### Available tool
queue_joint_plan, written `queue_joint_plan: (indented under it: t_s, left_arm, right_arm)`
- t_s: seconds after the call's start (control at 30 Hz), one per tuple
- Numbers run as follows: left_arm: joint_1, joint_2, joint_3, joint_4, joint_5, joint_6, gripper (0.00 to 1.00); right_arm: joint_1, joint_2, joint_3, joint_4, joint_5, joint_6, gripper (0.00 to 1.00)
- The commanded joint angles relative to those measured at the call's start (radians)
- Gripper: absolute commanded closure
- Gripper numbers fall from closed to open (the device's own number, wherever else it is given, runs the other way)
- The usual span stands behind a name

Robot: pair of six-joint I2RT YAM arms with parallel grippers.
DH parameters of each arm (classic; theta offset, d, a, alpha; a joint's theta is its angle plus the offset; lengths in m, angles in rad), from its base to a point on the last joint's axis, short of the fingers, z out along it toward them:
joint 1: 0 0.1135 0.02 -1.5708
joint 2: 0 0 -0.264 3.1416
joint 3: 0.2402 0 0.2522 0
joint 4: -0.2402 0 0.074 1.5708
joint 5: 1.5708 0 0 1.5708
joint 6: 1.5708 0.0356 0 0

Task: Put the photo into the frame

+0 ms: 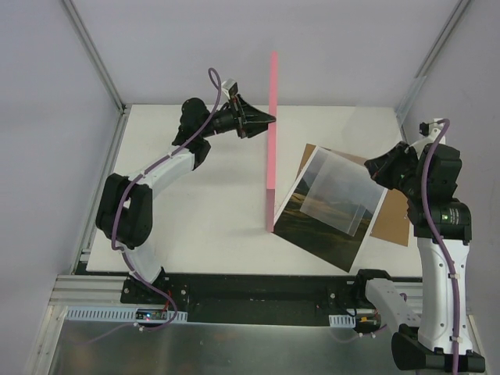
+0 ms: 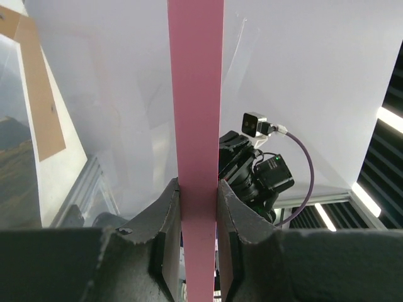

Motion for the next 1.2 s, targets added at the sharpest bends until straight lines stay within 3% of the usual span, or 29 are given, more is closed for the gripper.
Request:
queue_joint_plan:
  t_s: [0.0,0.2,0.43,0.8,0.93,1.17]
  left_arm:
    - [0.022,-0.068,-0.072,0.221,0.038,-0.075,1.00]
    - [0.042,-0.095,-0.126,0.186,0.072,-0.044,1.00]
    - [0.065,-0.118,-0.155,0.142,0.096,-0.007,0.74]
    - [0.131,-0.209,-0.206,-0.044,0.142,0.140,0.57]
    - [0.160,-0.245,-0.189,-0.223,0.162,0.261,0.55]
    - [0.239,-0.318,-0.078,-0.826,0.121,0.678,0.60]
  right_arm:
    - [-0.005,-0.001,0.007,0.070,-0.023,0.012,0.99]
    - [-0.005,-0.001,-0.007,0.079,-0.027,0.015,0.99]
    - [-0.005,-0.001,-0.016,0.085,-0.032,0.019,0.99]
    - [-0.005,-0.003,-0.033,0.099,-0.043,0.022,0.99]
    - [-0.005,-0.004,-0.038,0.102,-0.047,0.021,0.99]
    - [-0.005,-0.013,-0.050,0.105,-0.050,0.021,0.99]
